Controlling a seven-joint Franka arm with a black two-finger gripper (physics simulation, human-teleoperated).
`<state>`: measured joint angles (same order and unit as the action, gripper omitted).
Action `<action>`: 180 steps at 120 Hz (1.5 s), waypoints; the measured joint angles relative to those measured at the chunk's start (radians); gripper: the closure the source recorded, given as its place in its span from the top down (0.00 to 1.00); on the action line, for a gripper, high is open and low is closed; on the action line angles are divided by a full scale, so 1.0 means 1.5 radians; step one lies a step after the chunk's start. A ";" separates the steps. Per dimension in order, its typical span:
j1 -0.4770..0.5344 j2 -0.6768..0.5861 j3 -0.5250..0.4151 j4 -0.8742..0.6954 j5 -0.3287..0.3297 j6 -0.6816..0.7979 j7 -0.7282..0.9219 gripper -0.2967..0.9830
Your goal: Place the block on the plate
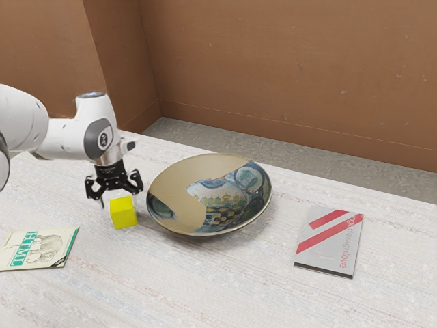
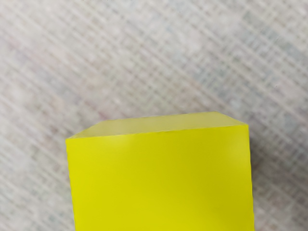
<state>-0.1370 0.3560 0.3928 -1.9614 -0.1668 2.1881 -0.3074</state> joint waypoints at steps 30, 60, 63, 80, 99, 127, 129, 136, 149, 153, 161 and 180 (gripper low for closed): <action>0.001 0.030 0.002 0.001 -0.047 0.051 -0.027 0.77; 0.002 0.043 0.002 -0.001 -0.066 0.067 -0.046 0.75; 0.003 0.043 0.002 -0.001 -0.066 0.068 -0.047 0.74; 0.005 0.047 0.002 -0.001 -0.069 0.070 -0.054 0.65; 0.005 0.048 0.003 -0.002 -0.070 0.072 -0.060 0.60; 0.005 0.045 0.003 -0.002 -0.070 0.072 -0.069 0.58; 0.005 0.045 0.003 -0.002 -0.070 0.072 -0.069 0.58; 0.005 0.043 0.006 -0.001 -0.069 0.070 -0.071 0.58; 0.005 0.029 0.016 0.000 -0.066 0.067 -0.074 0.55; 0.005 0.022 0.017 0.000 -0.064 0.066 -0.074 0.55; 0.005 0.005 0.018 0.001 -0.055 0.060 -0.076 0.54; 0.004 -0.041 0.008 0.021 -0.006 0.042 -0.085 0.53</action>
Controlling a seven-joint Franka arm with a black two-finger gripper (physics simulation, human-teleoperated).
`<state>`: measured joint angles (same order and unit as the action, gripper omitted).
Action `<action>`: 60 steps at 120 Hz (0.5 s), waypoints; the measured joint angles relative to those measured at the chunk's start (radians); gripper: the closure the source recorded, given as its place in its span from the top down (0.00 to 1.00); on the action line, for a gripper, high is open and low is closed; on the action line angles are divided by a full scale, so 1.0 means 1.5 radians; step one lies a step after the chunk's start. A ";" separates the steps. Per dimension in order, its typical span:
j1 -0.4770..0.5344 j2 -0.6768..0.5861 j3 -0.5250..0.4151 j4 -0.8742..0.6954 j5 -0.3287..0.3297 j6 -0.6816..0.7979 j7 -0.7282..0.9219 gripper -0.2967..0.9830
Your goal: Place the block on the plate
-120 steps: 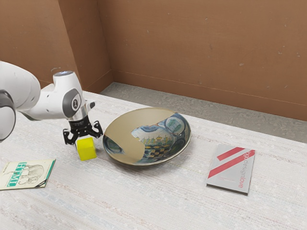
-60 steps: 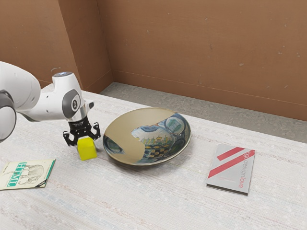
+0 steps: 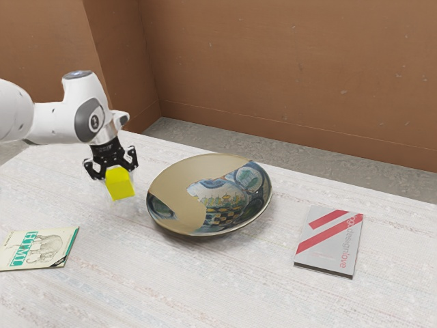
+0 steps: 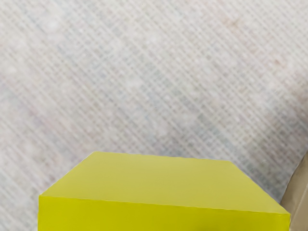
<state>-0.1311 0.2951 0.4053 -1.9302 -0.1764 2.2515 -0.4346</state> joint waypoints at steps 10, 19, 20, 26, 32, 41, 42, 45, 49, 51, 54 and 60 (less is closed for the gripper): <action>-0.010 -0.016 -0.027 0.021 0.027 -0.013 -0.009 0.53; -0.031 -0.023 -0.051 0.033 0.045 -0.024 -0.019 0.53; -0.035 -0.022 -0.053 0.036 0.046 -0.026 -0.020 0.53; -0.058 -0.016 -0.065 0.056 0.052 -0.035 -0.027 0.53; -0.072 0.002 -0.088 0.078 0.056 -0.043 -0.035 0.53; -0.091 0.046 -0.117 0.111 0.057 -0.051 -0.047 0.53; -0.093 0.050 -0.120 0.114 0.057 -0.052 -0.048 0.53; -0.095 0.068 -0.130 0.130 0.057 -0.054 -0.052 0.53; -0.098 0.091 -0.141 0.149 0.056 -0.057 -0.057 0.53; -0.098 0.101 -0.146 0.157 0.056 -0.058 -0.060 0.53; -0.099 0.112 -0.151 0.166 0.056 -0.059 -0.063 0.53; -0.100 0.126 -0.156 0.177 0.055 -0.061 -0.070 0.52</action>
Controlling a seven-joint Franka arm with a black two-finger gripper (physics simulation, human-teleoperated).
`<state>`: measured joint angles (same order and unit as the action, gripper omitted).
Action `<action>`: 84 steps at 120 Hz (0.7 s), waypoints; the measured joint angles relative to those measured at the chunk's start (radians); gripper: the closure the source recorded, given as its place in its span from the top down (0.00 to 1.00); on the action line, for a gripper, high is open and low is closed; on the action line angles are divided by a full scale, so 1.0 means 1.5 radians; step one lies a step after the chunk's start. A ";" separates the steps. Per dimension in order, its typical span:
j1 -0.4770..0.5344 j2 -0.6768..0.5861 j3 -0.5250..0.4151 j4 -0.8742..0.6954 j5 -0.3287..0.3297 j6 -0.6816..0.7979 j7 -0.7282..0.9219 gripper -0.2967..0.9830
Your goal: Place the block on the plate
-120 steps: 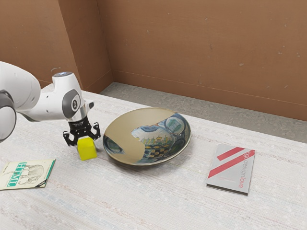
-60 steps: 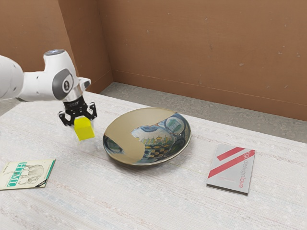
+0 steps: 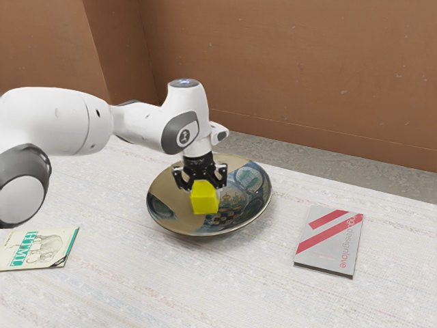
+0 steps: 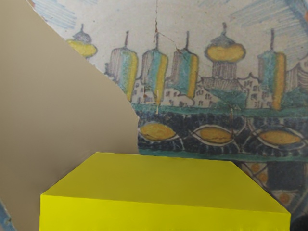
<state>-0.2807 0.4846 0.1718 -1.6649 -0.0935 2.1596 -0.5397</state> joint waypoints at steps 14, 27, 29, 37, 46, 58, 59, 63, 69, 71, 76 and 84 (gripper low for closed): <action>0.000 0.010 -0.003 0.006 0.000 -0.004 -0.014 0.53; 0.000 0.011 -0.003 0.007 0.000 -0.006 -0.022 0.59; 0.000 0.010 -0.003 0.007 0.000 -0.006 -0.023 0.61; 0.000 0.006 -0.002 0.007 0.001 -0.008 -0.026 0.65; 0.000 -0.003 0.001 0.008 0.002 -0.013 -0.030 0.69; -0.001 -0.025 0.004 0.020 0.005 -0.029 -0.034 0.72; -0.001 -0.028 0.004 0.020 0.006 -0.032 -0.034 0.72; -0.001 -0.046 0.004 0.021 0.012 -0.043 -0.035 0.73; 0.000 -0.086 0.004 0.022 0.024 -0.066 -0.028 0.73; 0.000 -0.100 0.004 0.023 0.028 -0.074 -0.022 0.74; 0.000 -0.135 0.004 0.024 0.036 -0.096 -0.002 0.74; 0.000 -0.191 0.003 0.040 0.043 -0.141 0.046 0.75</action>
<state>-0.2806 0.1984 0.1761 -1.6048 -0.0290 1.9475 -0.4703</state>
